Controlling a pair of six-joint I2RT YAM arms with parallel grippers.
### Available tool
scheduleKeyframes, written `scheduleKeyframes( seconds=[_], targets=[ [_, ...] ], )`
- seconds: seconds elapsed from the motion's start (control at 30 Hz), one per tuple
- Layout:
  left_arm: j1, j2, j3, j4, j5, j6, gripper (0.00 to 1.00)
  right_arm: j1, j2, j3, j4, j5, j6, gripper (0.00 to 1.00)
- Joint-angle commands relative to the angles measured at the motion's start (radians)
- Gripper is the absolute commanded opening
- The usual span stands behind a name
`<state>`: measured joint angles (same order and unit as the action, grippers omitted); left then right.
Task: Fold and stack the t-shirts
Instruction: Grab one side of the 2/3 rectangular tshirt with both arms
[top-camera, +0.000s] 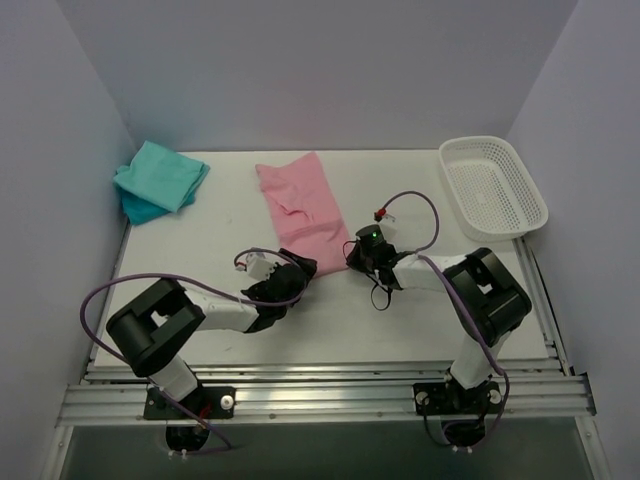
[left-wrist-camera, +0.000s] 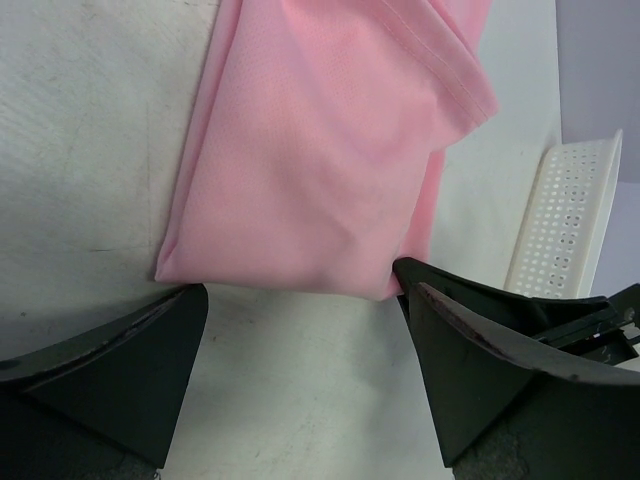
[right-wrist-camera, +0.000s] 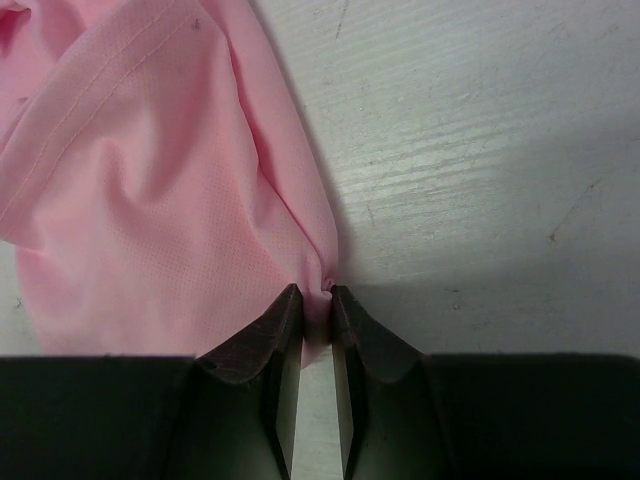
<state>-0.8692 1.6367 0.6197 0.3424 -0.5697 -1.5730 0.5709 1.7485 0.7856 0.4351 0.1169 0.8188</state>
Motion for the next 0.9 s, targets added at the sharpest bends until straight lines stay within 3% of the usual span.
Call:
scheduleKeyframes(
  seconds=[0.0,0.33,0.47,0.87],
  targets=[
    [0.006,0.031,-0.09,-0.284,0.01,-0.024,0.94,0.01,0.037,-0.008,-0.091,0.007,0.0,0.15],
    [0.012,0.066,-0.114,-0.281,-0.001,-0.044,0.8,0.017,0.049,-0.006,-0.087,0.006,0.0,0.14],
    [0.019,0.101,-0.107,-0.252,-0.007,-0.038,0.64,0.017,0.045,-0.013,-0.087,0.006,-0.001,0.13],
    [0.078,0.16,-0.112,-0.206,0.002,-0.005,0.57,0.017,0.029,-0.019,-0.101,0.013,-0.013,0.12]
  ],
)
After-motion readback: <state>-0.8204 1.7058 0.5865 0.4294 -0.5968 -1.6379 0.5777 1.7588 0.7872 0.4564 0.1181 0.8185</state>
